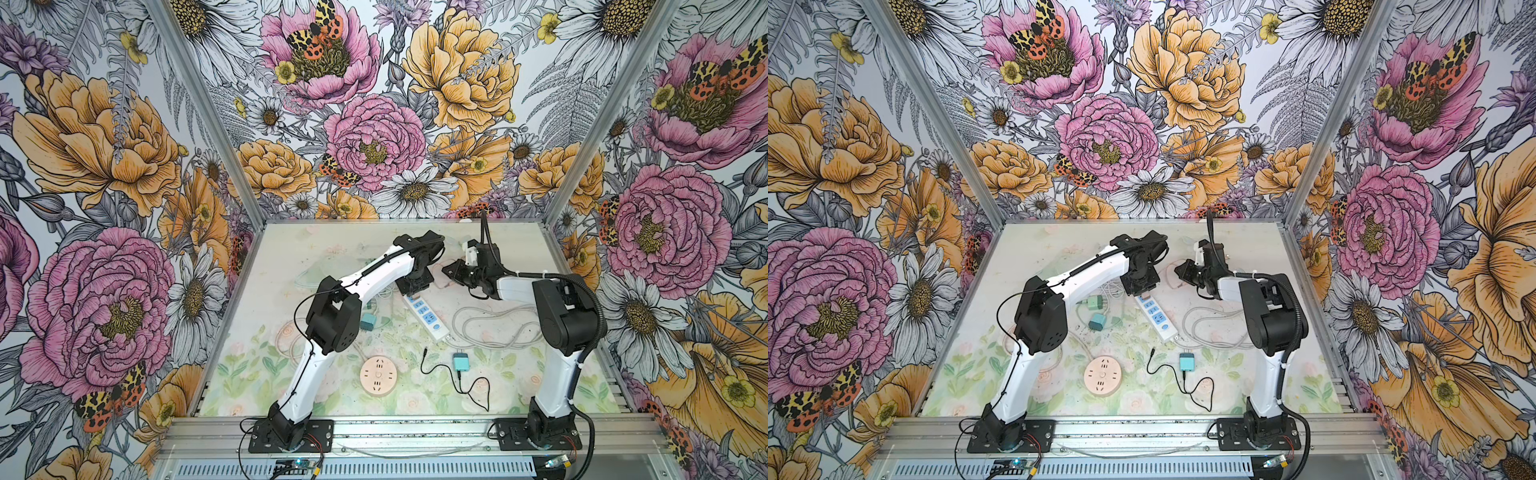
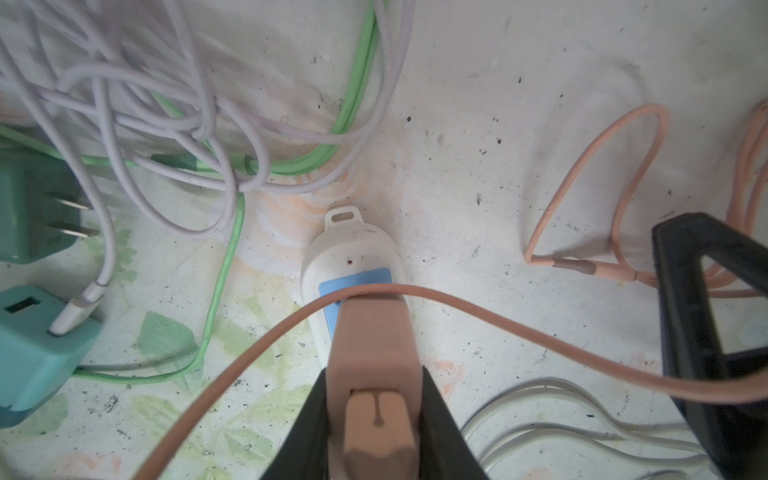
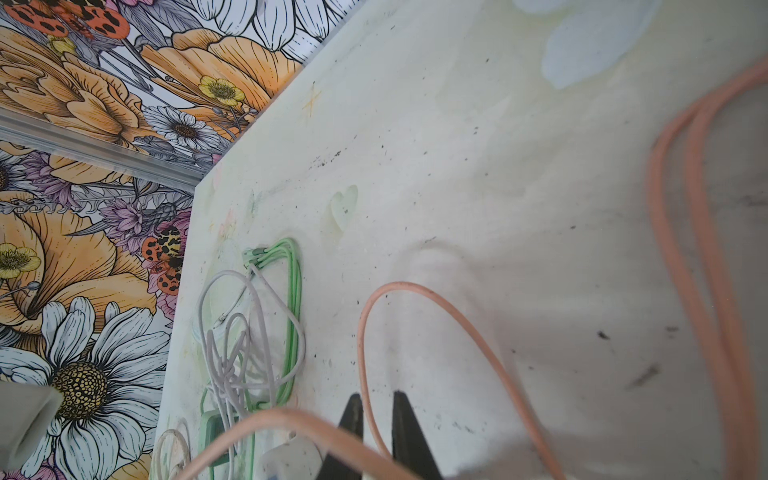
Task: Insert the plug
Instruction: 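Align the pink charger's prongs over the strip's end socket with the left gripper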
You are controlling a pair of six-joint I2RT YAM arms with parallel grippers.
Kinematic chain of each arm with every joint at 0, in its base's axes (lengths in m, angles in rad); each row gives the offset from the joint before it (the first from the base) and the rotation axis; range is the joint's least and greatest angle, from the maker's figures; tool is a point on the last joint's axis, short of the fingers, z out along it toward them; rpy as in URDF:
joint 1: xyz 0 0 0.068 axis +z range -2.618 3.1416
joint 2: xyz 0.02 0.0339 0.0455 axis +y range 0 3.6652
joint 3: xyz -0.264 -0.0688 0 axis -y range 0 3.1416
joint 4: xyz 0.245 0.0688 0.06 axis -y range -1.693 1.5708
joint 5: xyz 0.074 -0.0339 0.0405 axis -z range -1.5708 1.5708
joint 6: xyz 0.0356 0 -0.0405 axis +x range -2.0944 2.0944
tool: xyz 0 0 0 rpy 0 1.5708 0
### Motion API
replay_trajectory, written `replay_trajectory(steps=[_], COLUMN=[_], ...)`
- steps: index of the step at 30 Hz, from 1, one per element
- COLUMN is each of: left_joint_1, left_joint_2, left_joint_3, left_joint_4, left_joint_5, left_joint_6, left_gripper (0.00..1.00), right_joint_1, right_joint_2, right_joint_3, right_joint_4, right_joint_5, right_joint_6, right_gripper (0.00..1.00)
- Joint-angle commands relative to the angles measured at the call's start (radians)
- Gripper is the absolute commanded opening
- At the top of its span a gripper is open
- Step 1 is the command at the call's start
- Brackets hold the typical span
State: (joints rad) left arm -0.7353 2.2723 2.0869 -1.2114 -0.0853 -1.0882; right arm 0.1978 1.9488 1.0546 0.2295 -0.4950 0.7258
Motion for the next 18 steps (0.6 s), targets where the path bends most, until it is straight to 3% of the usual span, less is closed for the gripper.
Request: replay_trajectory(steps=[1,18], left_joint_1=[0.018,0.012], left_joint_2=[-0.012,-0.053], left_joint_3=[-0.025,0.01], left_joint_4=[0.0,-0.002], left_joint_5=[-0.027,-0.047], left_joint_6=[-0.016,-0.004], left_gripper=[0.0,0.0], right_joint_1=[0.004,0.005], right_joint_2=[0.007,0.009], right_joint_3=[-0.002,-0.005], right_joint_4=[0.027,0.039], right_joint_5=[-0.007,-0.011], right_joint_6=[-0.002,0.001], right_gripper=[0.16,0.16])
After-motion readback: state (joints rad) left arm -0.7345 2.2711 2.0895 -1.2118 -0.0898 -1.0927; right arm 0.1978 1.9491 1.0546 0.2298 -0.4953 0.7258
